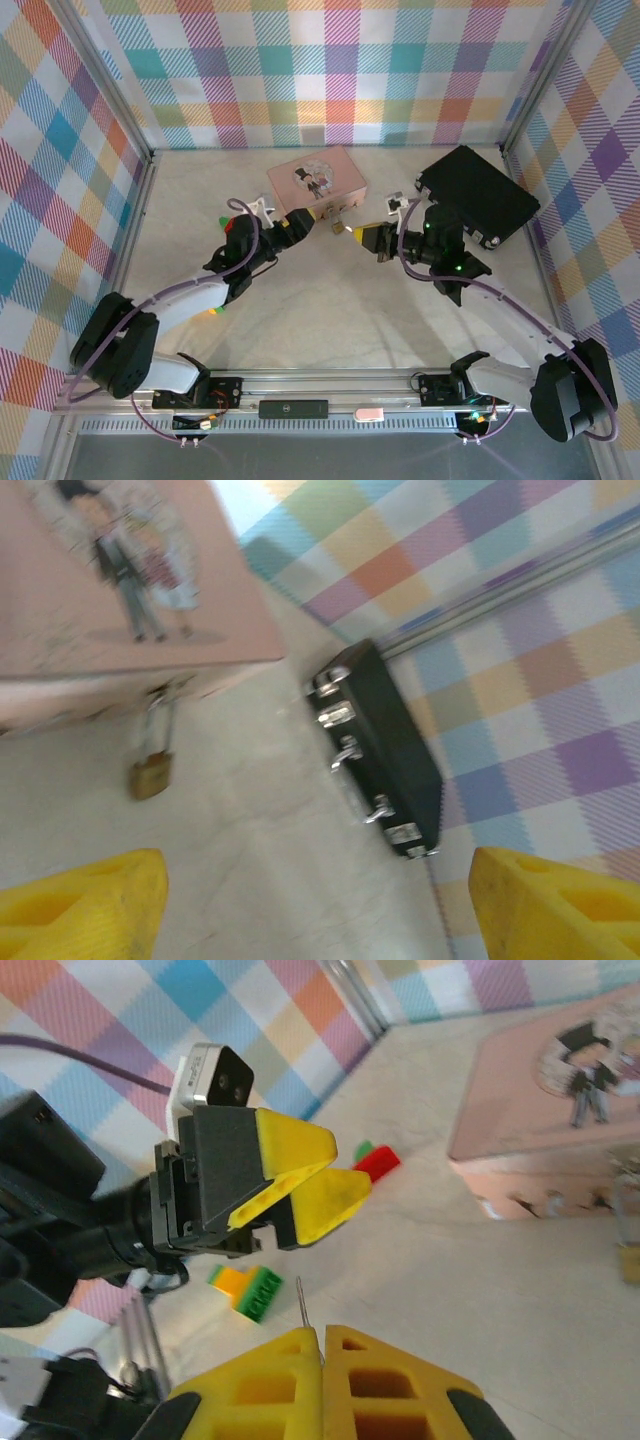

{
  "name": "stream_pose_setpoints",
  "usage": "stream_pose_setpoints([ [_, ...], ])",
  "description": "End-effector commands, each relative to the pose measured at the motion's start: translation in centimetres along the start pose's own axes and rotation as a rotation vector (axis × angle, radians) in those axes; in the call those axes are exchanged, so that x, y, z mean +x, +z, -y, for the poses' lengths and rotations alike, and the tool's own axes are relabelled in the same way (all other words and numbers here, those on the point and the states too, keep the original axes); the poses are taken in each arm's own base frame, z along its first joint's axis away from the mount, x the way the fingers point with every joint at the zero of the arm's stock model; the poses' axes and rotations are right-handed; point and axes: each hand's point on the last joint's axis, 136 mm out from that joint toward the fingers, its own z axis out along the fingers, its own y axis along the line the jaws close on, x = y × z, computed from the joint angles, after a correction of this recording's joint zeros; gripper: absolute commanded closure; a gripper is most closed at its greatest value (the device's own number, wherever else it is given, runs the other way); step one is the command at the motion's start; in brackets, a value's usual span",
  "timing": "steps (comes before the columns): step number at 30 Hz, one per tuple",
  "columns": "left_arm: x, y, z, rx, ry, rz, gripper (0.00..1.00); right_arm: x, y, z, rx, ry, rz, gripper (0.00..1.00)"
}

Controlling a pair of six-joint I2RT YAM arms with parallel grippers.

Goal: Unlock the padlock with the key

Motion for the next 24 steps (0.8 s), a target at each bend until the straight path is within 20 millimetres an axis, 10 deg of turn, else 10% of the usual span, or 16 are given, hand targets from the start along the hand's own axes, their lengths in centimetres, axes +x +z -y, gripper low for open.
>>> stream_pose_setpoints([
  [1,2.2,1.8,-1.2,-0.098,0.043,-0.073,0.23,0.6,-0.7,2.1,0.13,-0.09,-0.042,1.0],
  [11,5.2,8.1,-5.8,-0.346,0.085,-0.143,0.28,1.8,-3.0,9.8,0.342,0.113,-0.03,1.0],
  [24,5.8,15.7,-9.2,-0.391,0.256,-0.095,0.39,2.6,-3.7,10.3,0.302,0.172,0.001,1.0],
])
